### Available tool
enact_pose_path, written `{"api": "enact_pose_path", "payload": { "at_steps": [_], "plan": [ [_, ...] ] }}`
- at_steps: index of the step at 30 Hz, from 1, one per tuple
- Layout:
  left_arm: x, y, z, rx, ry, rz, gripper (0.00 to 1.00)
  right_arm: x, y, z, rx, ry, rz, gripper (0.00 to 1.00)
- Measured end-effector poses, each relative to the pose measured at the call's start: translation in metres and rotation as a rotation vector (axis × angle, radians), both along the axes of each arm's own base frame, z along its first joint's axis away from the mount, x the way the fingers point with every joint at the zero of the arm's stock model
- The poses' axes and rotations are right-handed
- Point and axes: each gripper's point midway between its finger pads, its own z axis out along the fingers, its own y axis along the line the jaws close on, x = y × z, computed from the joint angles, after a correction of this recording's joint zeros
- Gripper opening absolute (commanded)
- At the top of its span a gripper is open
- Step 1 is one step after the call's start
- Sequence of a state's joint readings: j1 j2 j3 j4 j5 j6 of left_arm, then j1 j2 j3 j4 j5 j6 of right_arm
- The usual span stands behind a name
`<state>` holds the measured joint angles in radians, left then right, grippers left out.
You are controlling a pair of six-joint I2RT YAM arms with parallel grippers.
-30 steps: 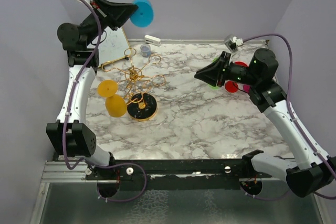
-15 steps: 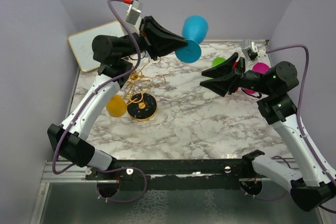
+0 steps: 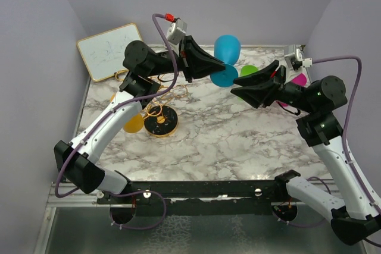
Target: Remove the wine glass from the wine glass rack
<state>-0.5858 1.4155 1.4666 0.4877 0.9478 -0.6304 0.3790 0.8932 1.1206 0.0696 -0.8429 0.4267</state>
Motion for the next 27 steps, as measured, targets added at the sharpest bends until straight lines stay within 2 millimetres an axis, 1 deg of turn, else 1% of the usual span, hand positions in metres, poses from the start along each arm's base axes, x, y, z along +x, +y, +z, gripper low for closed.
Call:
{"api": "enact_pose_path", "payload": {
  "at_steps": [5,13,16,19,21,23,25,27],
  "plan": [
    [0.000,-0.005,-0.005,0.006,-0.002,0.011,0.00,0.006,0.001,-0.003,0.003,0.023,-0.013,0.35],
    [-0.005,-0.013,-0.011,0.017,-0.006,0.006,0.00,0.008,0.001,-0.003,0.006,0.032,-0.019,0.33],
    [-0.002,-0.014,-0.013,0.027,-0.009,0.027,0.00,0.011,-0.002,-0.002,0.014,0.039,-0.055,0.32],
    [0.000,-0.011,-0.014,0.037,-0.012,0.059,0.00,0.015,-0.012,0.001,0.032,0.047,-0.138,0.33],
    [0.000,-0.008,-0.011,0.036,-0.025,0.086,0.00,0.015,-0.022,0.009,0.056,0.030,-0.208,0.33],
    [-0.004,-0.003,-0.005,0.030,-0.041,0.102,0.00,0.014,-0.032,0.016,0.079,0.006,-0.265,0.34],
    [-0.010,0.001,0.003,0.014,-0.062,0.109,0.00,0.012,-0.037,0.020,0.091,-0.010,-0.292,0.34],
    [-0.015,0.004,0.009,0.000,-0.080,0.108,0.00,0.012,-0.037,0.023,0.092,-0.017,-0.292,0.35]
  ]
}}
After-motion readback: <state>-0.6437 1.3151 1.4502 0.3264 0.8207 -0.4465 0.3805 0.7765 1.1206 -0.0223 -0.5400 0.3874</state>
